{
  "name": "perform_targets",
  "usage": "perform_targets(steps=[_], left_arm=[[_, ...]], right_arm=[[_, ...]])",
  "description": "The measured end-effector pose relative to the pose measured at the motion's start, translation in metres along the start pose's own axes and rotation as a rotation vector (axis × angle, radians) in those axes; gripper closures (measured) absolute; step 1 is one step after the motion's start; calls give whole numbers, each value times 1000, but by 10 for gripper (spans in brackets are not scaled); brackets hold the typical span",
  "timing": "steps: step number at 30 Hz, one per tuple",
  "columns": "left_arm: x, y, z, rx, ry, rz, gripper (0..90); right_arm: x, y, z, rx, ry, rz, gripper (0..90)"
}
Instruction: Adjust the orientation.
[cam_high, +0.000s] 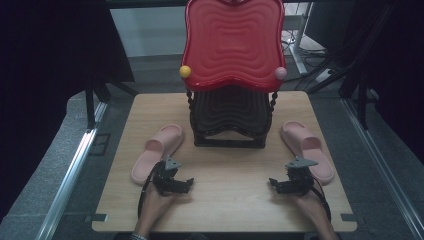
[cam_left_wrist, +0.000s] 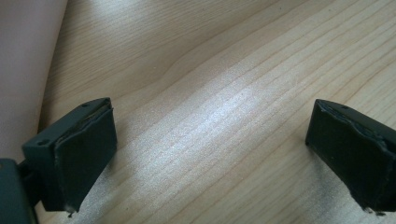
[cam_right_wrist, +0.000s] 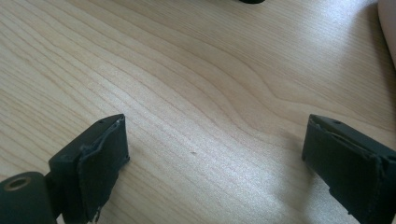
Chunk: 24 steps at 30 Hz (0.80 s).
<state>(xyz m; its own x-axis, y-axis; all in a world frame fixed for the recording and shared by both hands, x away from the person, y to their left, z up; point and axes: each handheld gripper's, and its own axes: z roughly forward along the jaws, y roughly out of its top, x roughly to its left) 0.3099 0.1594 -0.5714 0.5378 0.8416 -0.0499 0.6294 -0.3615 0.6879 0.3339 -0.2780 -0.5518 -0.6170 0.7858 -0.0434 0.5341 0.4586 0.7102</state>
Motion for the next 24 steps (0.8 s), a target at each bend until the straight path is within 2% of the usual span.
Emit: perform_targets(steps=[24], left_arm=[[0,0,0,-3,0,-3,12]], right_arm=[[0,1,1,-1,-5,6,69]])
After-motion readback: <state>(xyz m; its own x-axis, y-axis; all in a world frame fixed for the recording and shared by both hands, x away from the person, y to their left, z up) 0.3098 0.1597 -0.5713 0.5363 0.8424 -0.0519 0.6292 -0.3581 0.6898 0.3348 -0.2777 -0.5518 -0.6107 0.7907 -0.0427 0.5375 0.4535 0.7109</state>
